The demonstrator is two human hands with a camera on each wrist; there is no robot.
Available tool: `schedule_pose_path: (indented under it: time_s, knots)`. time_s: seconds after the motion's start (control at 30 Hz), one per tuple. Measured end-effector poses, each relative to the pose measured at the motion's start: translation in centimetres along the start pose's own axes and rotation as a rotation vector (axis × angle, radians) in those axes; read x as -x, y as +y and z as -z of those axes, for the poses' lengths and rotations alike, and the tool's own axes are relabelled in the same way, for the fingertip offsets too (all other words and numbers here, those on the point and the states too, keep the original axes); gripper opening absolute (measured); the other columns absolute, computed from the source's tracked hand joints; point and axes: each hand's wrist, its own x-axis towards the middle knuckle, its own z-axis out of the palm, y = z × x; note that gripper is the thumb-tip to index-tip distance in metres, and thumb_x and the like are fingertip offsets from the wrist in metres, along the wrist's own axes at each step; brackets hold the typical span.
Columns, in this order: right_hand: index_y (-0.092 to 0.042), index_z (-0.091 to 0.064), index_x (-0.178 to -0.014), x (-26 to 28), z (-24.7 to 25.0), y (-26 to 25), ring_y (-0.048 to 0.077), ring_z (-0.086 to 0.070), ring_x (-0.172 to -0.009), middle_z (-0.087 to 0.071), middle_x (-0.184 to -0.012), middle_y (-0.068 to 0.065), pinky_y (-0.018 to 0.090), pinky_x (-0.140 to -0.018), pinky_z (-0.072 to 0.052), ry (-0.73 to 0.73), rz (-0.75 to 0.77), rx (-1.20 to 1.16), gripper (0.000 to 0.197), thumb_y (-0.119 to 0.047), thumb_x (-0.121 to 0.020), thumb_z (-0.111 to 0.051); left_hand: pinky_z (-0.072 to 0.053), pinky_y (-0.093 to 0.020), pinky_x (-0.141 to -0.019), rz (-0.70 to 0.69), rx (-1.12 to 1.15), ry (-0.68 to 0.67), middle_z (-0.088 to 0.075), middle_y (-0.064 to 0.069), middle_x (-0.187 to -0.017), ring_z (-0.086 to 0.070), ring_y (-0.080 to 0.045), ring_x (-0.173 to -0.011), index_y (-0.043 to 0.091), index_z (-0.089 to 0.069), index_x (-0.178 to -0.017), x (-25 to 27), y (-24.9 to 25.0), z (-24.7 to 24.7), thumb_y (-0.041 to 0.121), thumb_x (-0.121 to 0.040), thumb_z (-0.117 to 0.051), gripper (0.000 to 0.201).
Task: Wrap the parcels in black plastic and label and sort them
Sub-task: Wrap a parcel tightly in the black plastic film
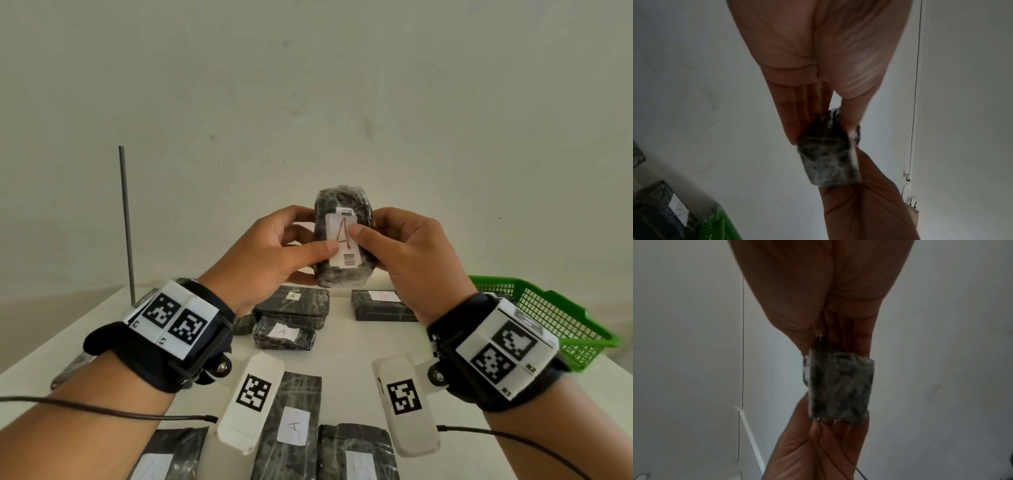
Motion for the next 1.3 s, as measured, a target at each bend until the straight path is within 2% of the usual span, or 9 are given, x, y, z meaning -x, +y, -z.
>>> schedule_pose_path:
  time_s: [0.13,0.27,0.4,0.57,0.7,0.87,1.07,1.2,1.3]
  knots:
    - [-0.005,-0.071,-0.118,0.5,0.0,-0.4,0.031,-0.077,-0.101,-0.080,-0.107,0.014,0.041,-0.094,-0.063,-0.117,-0.066,-0.062,0.022,-0.004,-0.096,-0.070,-0.065,-0.038,-0.073,-0.052,0.018,0.087,-0.073,-0.002,-0.084,-0.076,-0.023,-0.085,0.017,-0.067,-0.122,0.0,0.1,0.2,0.023,-0.077,-0.079,0.047]
    - [-0.008,-0.073,-0.111,0.5,0.2,-0.5,0.025,-0.078,-0.092,-0.081,-0.101,0.009,0.042,-0.093,-0.063,-0.040,-0.025,0.043,0.024,-0.002,-0.088,-0.079,-0.064,-0.033,-0.077,-0.041,0.043,0.022,-0.074,0.001,-0.087,-0.075,-0.021,-0.086,0.019,-0.069,-0.123,0.3,0.5,0.0,0.020,-0.077,-0.079,0.048]
    - [-0.012,-0.069,-0.122,0.7,0.3,-0.7,0.031,-0.077,-0.103,-0.079,-0.110,0.013,0.045,-0.098,-0.061,-0.114,-0.068,-0.018,0.034,-0.001,-0.091,-0.077,-0.064,-0.034,-0.075,-0.054,0.039,0.047,-0.074,0.004,-0.083,-0.075,-0.020,-0.085,0.020,-0.069,-0.123,0.3,0.6,0.1,0.014,-0.076,-0.080,0.048]
    - [-0.017,-0.068,-0.124,1.1,0.3,-0.5,0.029,-0.077,-0.102,-0.080,-0.109,0.010,0.049,-0.098,-0.061,-0.108,-0.049,0.080,0.043,-0.004,-0.085,-0.083,-0.064,-0.036,-0.082,0.017,0.089,-0.013,-0.075,-0.004,-0.095,-0.077,-0.026,-0.091,0.019,-0.069,-0.124,0.7,0.6,0.2,0.019,-0.070,-0.081,0.056]
    - [-0.021,-0.066,-0.130,1.4,0.2,-0.7,0.026,-0.076,-0.106,-0.079,-0.114,0.010,0.046,-0.102,-0.059,-0.178,-0.096,0.046,0.046,-0.008,-0.089,-0.081,-0.065,-0.037,-0.078,0.021,0.104,0.042,-0.074,-0.005,-0.090,-0.077,-0.025,-0.087,0.017,-0.070,-0.122,0.8,0.5,0.2,0.013,-0.068,-0.081,0.056]
    - [-0.020,-0.067,-0.127,1.7,0.3,-1.0,0.030,-0.078,-0.102,-0.079,-0.111,0.014,0.049,-0.100,-0.060,-0.175,-0.095,0.058,0.052,-0.001,-0.082,-0.085,-0.063,-0.032,-0.072,0.089,0.189,0.000,-0.075,-0.015,-0.101,-0.077,-0.024,-0.086,0.013,-0.070,-0.120,1.2,0.9,0.3,0.012,-0.071,-0.081,0.051]
    - [-0.017,-0.067,-0.128,2.1,-0.2,-0.8,0.029,-0.076,-0.106,-0.079,-0.114,0.013,0.047,-0.104,-0.058,-0.191,-0.121,0.037,0.038,-0.005,-0.093,-0.075,-0.065,-0.037,-0.074,0.084,0.111,0.054,-0.076,-0.016,-0.102,-0.078,-0.026,-0.086,0.009,-0.071,-0.114,1.4,0.8,0.2,0.014,-0.066,-0.082,0.050]
    - [-0.016,-0.070,-0.119,2.2,0.1,-0.5,0.032,-0.077,-0.100,-0.080,-0.107,0.014,0.052,-0.100,-0.059,-0.130,-0.095,0.076,0.037,0.001,-0.088,-0.079,-0.065,-0.039,-0.075,0.131,0.132,0.009,-0.076,-0.018,-0.104,-0.077,-0.024,-0.084,0.009,-0.070,-0.112,1.7,0.7,0.0,0.017,-0.072,-0.080,0.043]
    - [-0.013,-0.070,-0.118,2.2,0.0,-0.8,0.033,-0.077,-0.102,-0.079,-0.109,0.014,0.049,-0.098,-0.061,-0.156,-0.145,0.029,0.026,-0.005,-0.094,-0.074,-0.064,-0.036,-0.067,0.117,0.111,0.032,-0.077,-0.015,-0.102,-0.076,-0.021,-0.078,0.005,-0.068,-0.116,1.7,0.8,-0.1,0.017,-0.072,-0.080,0.046]
